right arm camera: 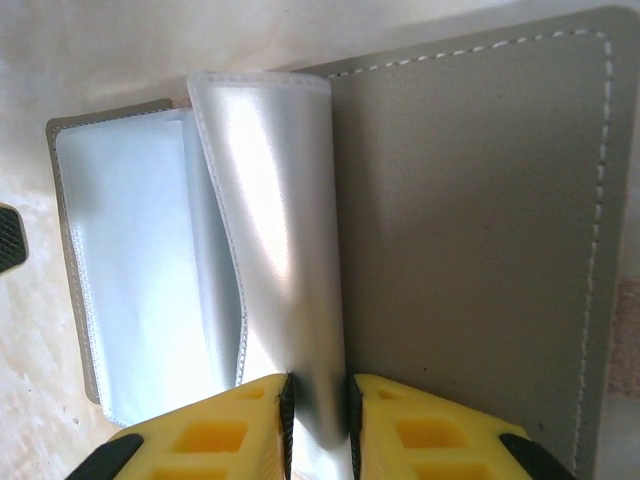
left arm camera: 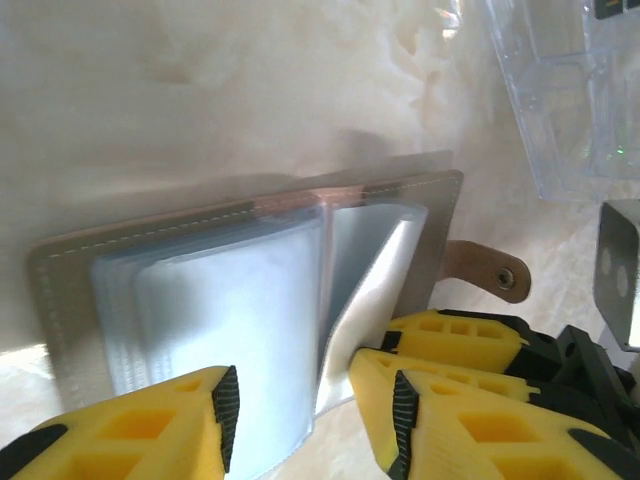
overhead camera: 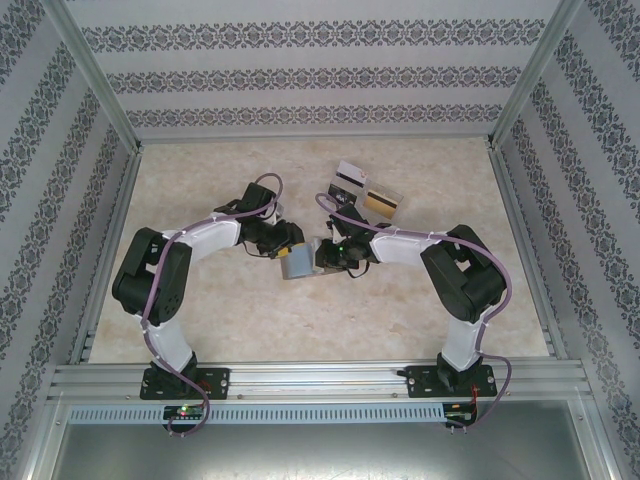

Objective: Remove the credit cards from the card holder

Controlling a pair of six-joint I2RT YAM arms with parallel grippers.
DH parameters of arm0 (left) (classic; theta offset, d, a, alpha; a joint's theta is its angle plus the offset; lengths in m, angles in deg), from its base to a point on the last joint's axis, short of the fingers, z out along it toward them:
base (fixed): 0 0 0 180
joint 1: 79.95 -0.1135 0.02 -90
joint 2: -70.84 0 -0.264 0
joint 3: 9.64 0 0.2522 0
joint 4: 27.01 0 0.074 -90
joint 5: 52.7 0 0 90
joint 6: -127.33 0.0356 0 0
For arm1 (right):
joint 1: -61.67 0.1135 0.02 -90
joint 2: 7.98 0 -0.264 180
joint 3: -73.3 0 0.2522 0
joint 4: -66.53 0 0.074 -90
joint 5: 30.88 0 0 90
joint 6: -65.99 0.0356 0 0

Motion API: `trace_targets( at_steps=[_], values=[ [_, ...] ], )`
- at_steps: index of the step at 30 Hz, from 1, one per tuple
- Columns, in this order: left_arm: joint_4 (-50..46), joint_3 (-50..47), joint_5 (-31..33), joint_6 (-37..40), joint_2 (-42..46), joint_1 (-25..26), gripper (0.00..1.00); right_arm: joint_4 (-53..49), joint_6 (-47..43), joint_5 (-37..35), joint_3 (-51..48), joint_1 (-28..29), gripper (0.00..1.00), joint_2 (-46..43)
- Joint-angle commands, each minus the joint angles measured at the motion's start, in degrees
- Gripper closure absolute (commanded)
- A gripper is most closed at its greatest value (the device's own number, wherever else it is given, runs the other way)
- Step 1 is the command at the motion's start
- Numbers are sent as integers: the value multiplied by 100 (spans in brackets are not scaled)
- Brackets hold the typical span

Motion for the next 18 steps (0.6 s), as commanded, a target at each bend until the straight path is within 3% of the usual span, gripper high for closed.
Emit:
trace_targets(
  at_steps=[1,18],
  values=[
    [-316,-138,160,121,21,-33,51,-201,-55,-203,72,26,75,114],
    [-569,-64,316,285,-145,-31,46,-212,-11,-180,83,23,76,184]
  ],
)
